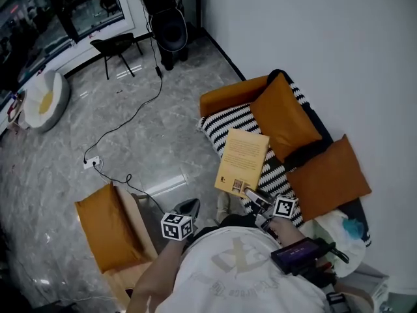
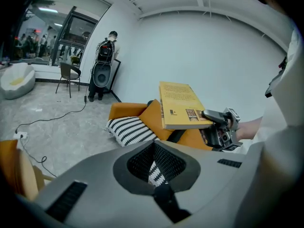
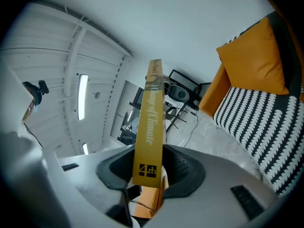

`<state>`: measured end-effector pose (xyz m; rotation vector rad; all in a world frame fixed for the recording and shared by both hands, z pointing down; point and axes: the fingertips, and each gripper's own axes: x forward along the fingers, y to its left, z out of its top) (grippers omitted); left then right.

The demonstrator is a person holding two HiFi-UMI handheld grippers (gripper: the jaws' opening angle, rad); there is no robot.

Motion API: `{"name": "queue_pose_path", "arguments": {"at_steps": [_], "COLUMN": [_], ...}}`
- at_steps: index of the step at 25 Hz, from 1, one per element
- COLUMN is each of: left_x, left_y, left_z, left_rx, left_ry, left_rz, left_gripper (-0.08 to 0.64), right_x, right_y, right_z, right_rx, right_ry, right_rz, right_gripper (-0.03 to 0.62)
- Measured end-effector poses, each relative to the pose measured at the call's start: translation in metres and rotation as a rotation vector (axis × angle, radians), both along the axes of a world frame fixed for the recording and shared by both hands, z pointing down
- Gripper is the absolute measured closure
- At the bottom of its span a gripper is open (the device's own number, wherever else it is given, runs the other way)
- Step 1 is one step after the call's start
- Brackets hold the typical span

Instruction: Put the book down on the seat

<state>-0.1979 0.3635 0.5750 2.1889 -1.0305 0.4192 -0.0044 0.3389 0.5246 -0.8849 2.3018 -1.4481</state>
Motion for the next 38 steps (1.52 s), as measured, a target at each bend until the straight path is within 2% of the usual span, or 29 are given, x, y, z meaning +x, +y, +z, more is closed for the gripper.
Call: {"name": "queue_pose_path", "arguments": {"at_steps": [7, 10, 16, 24, 38], "left_x": [-0.002, -0.006, -0.003, -0.004, -0.002], "left_y": [-0.034, -0.048, -0.058, -0.129, -0.186], "left_z": [0.011, 0.012, -0.005, -0.015, -0.011], "left_rx": [-0.023, -0.028, 0.019, 0.035, 0.046], "left_ry": [-0.019, -0.036, -0.041, -0.09, -0.153], "left_rz": [-0.026, -0.054, -0.048, -0.095, -0.192], "left_gripper": [0.548, 0.548, 0.548, 0.548, 0.548], "right_x": [-0.008, -0.012, -0.012, -0.016, 0.012], "right_y": [-0.044, -0.061, -0.075, -0.154, -0.203], "right_z": [0.02, 0.017, 0.015, 0.017, 0.047], "right_rx": [-0.046, -0.026, -0.02, -0.011, -0.05], "right_ry": [0.004, -0.001, -0.013, -0.06, -0.078], "right_rz": [-0.052, -0.078, -0.075, -0.119, -0.131], "right_gripper": [0.428, 0.428, 0.428, 0.428, 0.428]}}
